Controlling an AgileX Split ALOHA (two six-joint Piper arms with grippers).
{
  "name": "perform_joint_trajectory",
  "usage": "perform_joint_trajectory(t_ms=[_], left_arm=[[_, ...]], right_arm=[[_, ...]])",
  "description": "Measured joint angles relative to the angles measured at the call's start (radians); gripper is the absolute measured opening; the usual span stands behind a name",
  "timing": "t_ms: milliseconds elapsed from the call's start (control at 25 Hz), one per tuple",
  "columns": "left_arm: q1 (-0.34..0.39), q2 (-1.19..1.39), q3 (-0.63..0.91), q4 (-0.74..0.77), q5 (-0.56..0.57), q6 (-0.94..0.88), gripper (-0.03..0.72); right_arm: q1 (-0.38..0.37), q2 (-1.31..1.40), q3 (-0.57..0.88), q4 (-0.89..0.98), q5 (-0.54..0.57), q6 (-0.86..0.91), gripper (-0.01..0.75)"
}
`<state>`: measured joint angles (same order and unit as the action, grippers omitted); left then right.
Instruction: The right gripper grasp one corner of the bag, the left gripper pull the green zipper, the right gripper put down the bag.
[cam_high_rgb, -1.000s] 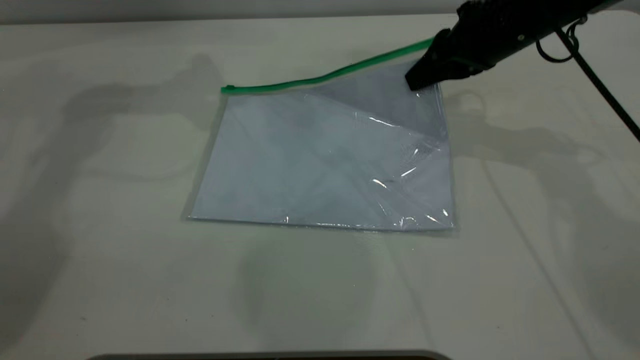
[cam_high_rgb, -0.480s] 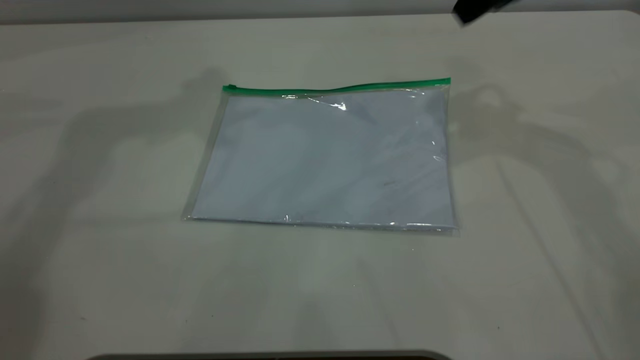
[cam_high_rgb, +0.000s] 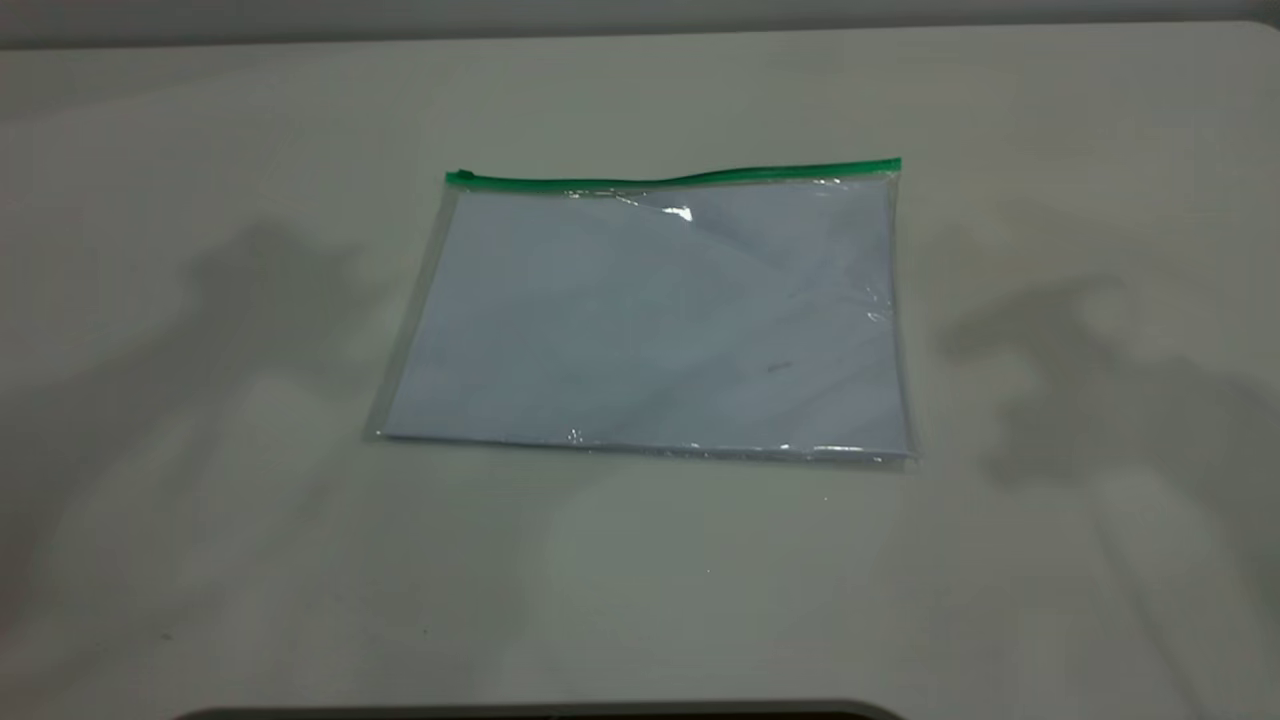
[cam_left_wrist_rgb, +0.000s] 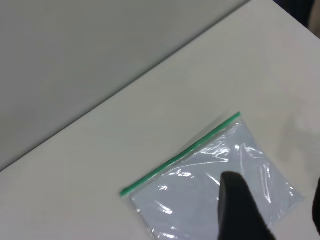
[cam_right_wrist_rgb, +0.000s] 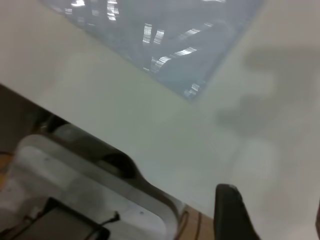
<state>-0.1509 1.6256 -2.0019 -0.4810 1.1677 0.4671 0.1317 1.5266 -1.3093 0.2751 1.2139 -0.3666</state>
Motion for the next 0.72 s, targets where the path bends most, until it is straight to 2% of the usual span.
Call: perform_joint_trajectory(t_ms=[160,400,720], left_arm=[[0.0,-0.137,0.121,0.086,0.0,-0.055,0.415],[0.0,-0.343,0.475,0.255,0.0,-0.114,0.415],[0.0,-0.537,0.965,0.281,0.0,-0.122,0.415]], right_arm=[[0.0,-0.168,0.081,-0.057,0.005,0.08,0.438],[0.0,-0.452,0.338,-0.087,0.015,0.095,0.438],[0.0,-0.77,0.699,-0.17,-0.03,0.237,0.445]])
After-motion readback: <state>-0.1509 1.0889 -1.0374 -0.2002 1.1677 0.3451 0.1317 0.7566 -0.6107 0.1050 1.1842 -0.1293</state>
